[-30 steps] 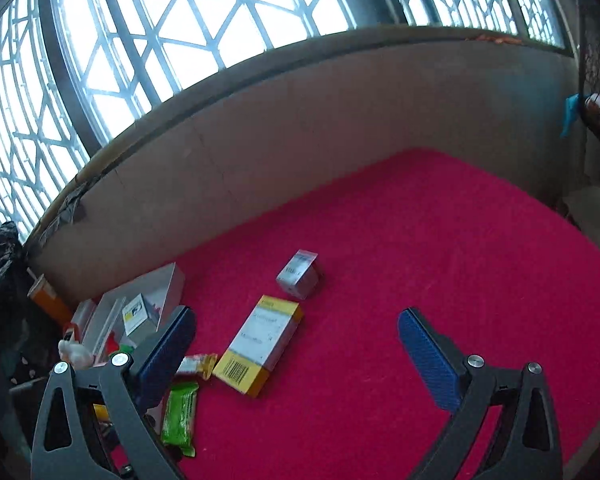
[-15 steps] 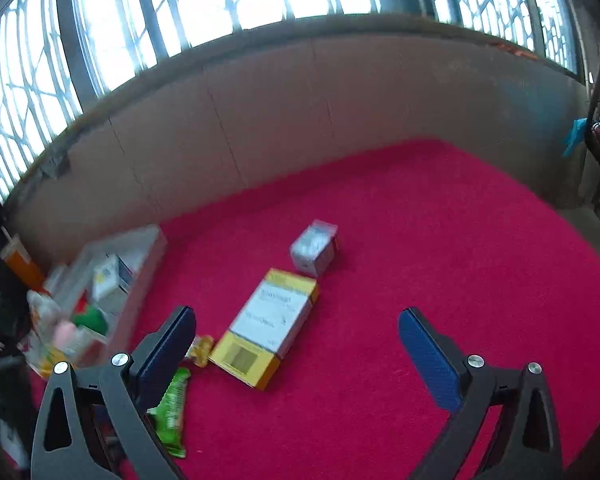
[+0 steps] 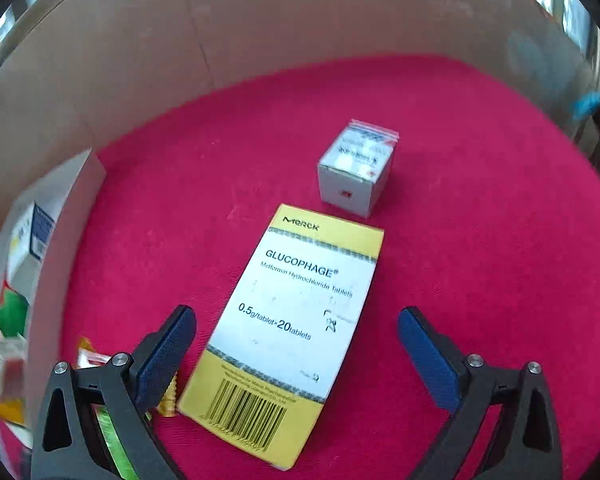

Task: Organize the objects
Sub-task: 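Grasp the green snack bar with the left tool while the right tool grasps the Glucophage box, then lift and carry the green snack bar to the tray while the right tool carries the Glucophage box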

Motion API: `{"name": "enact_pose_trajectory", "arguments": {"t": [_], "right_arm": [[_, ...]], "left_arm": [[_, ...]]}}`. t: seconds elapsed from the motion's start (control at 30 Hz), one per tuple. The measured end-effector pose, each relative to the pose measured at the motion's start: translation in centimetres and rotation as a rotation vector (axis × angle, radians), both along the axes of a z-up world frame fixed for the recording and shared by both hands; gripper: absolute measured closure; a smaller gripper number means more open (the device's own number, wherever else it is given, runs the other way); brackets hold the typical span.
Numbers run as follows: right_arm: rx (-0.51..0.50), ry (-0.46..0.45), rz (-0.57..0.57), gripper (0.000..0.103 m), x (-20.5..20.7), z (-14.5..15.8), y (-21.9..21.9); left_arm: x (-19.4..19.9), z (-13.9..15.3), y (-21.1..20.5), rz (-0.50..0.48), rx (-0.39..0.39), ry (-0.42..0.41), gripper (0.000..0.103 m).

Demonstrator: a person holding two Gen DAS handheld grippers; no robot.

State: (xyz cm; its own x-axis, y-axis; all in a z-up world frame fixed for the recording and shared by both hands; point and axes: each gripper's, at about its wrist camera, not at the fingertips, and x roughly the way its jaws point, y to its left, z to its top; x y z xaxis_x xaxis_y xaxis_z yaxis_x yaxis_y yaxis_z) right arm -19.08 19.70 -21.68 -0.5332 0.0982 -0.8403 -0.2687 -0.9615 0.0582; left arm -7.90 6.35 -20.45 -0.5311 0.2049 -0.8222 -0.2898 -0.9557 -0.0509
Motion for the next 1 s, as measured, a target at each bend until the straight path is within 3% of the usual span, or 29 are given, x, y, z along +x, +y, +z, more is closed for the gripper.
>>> {"name": "enact_pose_trajectory", "arguments": {"t": [0.07, 0.1, 0.2, 0.3, 0.4, 0.5, 0.6, 0.67, 0.83, 1.0], "right_arm": [[0.034, 0.015, 0.038, 0.018, 0.7, 0.3, 0.1], [0.039, 0.023, 0.064, 0.031, 1.3, 0.6, 0.2], [0.059, 0.035, 0.089, 0.036, 3.5, 0.7, 1.5], [-0.004, 0.083, 0.058, 0.039, 5.7, 1.1, 3.8], [-0.074, 0.192, 0.029, 0.04, 8.5, 4.0, 5.7], [-0.043, 0.322, 0.027, 0.04, 11.7, 7.3, 6.0], [-0.052, 0.386, 0.042, 0.04, 13.8, 8.7, 5.3], [-0.038, 0.431, 0.052, 0.04, 14.2, 10.3, 4.4], [-0.036, 0.547, 0.108, 0.04, 15.2, 15.1, 2.5], [-0.026, 0.542, 0.146, 0.04, 16.0, 14.2, 0.1]], "left_arm": [[0.3, 0.0, 0.1, -0.016, -0.036, 0.026, 0.026], [0.4, 0.1, -0.2, -0.014, -0.034, 0.03, 0.034], [0.7, 0.2, -1.0, -0.018, -0.03, 0.039, 0.052], [0.7, 0.4, -1.6, -0.017, -0.02, 0.042, 0.067], [1.5, 1.0, -2.2, -0.041, 0.014, 0.044, 0.067], [3.6, 2.3, -1.5, -0.084, 0.012, 0.106, 0.067], [4.8, 3.5, -1.1, -0.096, 0.019, 0.138, 0.067], [5.3, 5.3, -0.6, -0.099, -0.005, 0.202, 0.067], [6.7, 9.4, -1.5, -0.08, 0.037, 0.313, 0.067], [7.4, 8.1, -3.3, -0.044, 0.05, 0.291, 0.067]]}}
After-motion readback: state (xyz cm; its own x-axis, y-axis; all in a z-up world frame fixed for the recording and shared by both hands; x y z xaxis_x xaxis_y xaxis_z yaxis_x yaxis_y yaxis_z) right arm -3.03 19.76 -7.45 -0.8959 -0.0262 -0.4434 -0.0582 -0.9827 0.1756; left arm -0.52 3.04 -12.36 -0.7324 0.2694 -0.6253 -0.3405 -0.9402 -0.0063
